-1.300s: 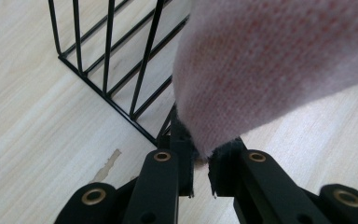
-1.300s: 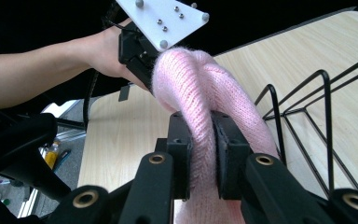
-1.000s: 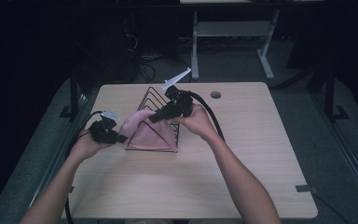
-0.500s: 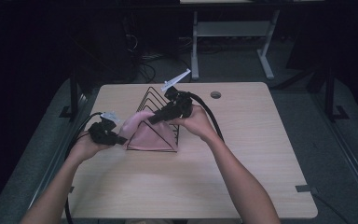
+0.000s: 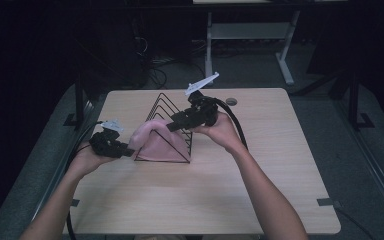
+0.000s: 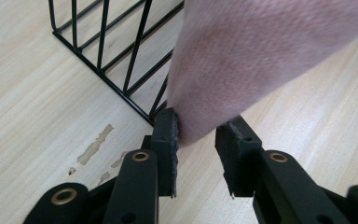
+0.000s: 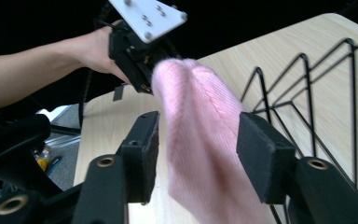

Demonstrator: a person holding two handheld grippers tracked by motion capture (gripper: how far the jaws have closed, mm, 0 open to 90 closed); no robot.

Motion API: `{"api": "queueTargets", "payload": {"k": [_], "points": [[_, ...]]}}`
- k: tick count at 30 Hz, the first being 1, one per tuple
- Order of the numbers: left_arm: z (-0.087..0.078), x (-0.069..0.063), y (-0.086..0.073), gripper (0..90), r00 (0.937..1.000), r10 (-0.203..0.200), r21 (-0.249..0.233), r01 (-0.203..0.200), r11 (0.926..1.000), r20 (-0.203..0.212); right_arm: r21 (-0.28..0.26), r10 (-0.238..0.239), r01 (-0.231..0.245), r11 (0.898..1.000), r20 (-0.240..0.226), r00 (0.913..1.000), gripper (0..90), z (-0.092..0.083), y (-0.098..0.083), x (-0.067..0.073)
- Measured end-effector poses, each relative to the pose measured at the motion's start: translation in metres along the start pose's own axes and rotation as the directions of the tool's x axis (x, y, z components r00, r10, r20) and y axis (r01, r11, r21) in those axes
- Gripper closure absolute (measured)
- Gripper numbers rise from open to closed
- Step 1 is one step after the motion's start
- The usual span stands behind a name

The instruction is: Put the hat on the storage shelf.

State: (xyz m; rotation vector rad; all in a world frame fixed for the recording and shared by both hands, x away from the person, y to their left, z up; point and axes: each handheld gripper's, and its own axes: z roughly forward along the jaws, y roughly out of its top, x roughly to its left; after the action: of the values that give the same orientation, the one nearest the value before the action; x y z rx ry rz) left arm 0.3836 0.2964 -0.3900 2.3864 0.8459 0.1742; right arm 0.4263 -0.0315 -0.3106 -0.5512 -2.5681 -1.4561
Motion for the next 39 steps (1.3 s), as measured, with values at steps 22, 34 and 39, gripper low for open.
{"api": "queueTargets", "payload": {"k": [22,34,39], "points": [[-0.002,-0.001,-0.006,58.7,0.9987,-0.042,-0.006,0.042,0.9991,0.030,-0.021,0.067,-0.065,0.998,0.099,0.9929,40.3,-0.046,-0.033,-0.011],[-0.004,-0.004,-0.005,55.5,0.9992,-0.034,-0.012,0.034,0.9993,0.022,-0.036,0.113,-0.109,0.993,0.152,0.9820,38.2,-0.069,-0.053,-0.016],[-0.006,-0.006,-0.006,53.5,0.9994,-0.029,-0.010,0.029,0.9995,0.017,-0.034,0.124,-0.120,0.992,0.173,0.9772,37.5,-0.076,-0.062,-0.017]]}}
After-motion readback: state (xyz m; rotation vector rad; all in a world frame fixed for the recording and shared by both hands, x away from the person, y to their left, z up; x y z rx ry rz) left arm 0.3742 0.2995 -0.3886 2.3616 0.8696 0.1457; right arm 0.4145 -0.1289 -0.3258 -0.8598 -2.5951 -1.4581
